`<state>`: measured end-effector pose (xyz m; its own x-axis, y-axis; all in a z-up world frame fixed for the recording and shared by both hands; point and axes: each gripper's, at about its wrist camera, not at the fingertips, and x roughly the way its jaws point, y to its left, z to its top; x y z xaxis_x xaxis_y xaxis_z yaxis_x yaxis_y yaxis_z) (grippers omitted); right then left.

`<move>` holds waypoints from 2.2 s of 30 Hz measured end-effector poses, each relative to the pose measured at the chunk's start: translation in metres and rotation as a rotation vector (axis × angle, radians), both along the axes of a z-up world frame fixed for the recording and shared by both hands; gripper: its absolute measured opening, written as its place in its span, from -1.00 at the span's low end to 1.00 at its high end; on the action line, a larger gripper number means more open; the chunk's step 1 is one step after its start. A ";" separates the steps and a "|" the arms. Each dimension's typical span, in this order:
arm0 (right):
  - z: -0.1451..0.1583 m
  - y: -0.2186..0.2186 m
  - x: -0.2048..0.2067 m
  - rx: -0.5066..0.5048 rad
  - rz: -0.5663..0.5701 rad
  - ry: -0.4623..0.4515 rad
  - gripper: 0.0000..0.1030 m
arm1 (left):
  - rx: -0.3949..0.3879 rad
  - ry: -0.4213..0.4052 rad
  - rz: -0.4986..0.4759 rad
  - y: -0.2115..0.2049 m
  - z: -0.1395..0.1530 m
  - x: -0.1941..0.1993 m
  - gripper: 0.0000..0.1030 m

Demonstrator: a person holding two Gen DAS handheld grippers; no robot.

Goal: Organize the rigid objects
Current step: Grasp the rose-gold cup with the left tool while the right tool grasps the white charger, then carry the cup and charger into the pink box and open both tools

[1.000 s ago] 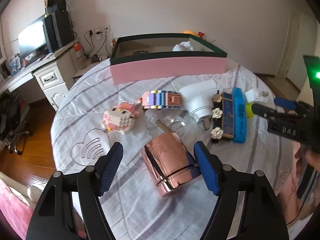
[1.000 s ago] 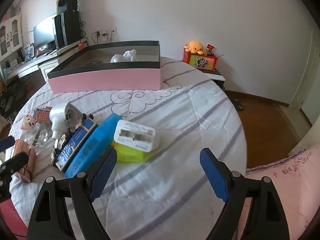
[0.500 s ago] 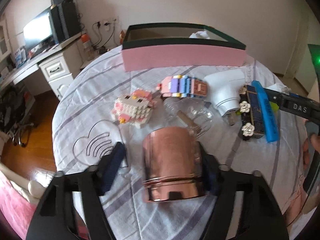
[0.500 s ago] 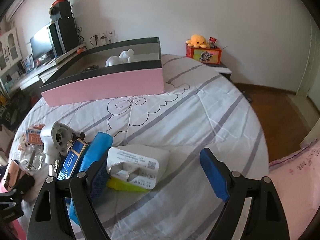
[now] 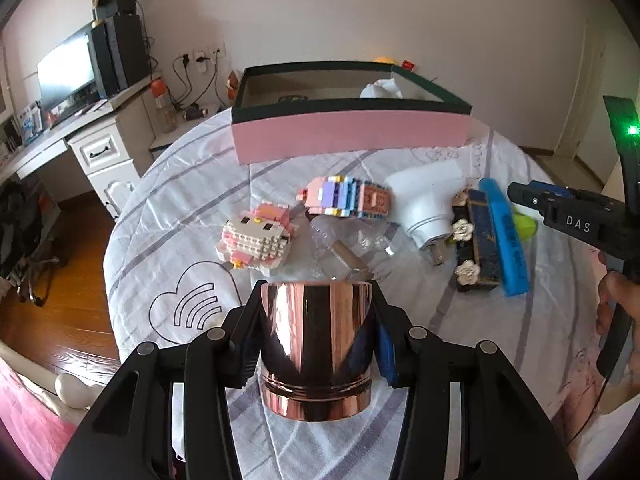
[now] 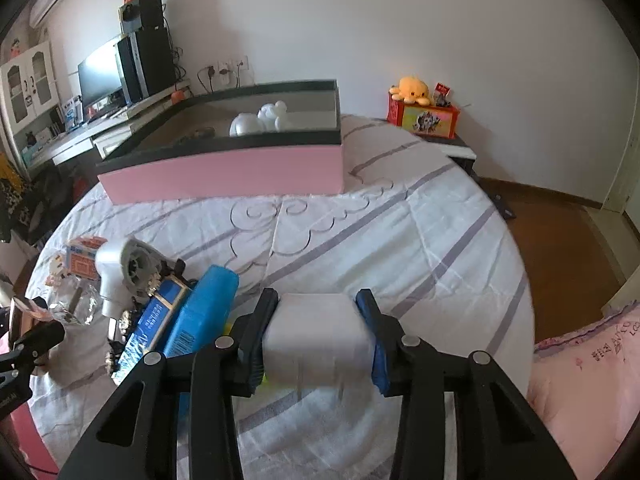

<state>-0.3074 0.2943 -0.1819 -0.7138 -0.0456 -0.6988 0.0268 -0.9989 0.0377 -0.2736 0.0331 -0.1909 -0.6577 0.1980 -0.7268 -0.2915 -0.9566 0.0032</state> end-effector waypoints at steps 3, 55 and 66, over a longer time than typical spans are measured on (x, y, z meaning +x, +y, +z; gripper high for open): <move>0.008 -0.001 0.004 0.005 0.018 0.012 -0.20 | -0.012 0.007 -0.009 0.003 0.003 0.001 -0.08; 0.071 -0.047 0.030 0.015 0.173 0.159 -0.20 | 0.017 0.187 -0.003 0.022 0.083 -0.010 -0.08; 0.108 -0.064 0.004 0.016 0.211 0.231 -0.20 | 0.017 0.279 0.037 0.021 0.125 -0.037 -0.08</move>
